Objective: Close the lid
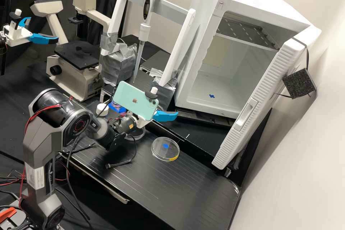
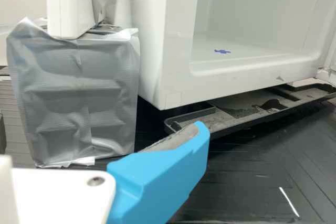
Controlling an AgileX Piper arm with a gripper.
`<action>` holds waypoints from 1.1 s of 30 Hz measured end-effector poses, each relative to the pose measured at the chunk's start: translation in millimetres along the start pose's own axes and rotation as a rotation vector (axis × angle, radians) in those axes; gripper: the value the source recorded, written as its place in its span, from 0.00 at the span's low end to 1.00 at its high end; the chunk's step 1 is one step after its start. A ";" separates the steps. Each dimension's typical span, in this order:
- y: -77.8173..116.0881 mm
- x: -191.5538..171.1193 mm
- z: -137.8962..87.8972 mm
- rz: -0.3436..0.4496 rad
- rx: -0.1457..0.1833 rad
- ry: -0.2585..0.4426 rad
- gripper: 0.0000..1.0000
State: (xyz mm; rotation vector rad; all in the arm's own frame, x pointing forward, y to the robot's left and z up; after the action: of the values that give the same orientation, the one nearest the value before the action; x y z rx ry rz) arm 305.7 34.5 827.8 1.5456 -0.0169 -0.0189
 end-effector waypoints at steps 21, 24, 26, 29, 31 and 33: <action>25.8 -52.6 16.3 0.110 0.019 0.042 1.00; 37.0 -71.6 20.9 0.173 0.022 0.077 1.00; 43.3 -86.6 27.1 0.217 0.017 0.085 1.00; 46.7 -99.5 35.3 0.251 -0.004 0.071 1.00; 47.2 -105.6 41.9 0.254 -0.011 0.045 1.00; 47.5 -110.7 49.3 0.251 -0.013 0.014 1.00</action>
State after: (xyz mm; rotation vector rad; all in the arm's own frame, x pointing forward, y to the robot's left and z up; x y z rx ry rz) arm 194.0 -11.0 876.6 1.5214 -0.1988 0.1905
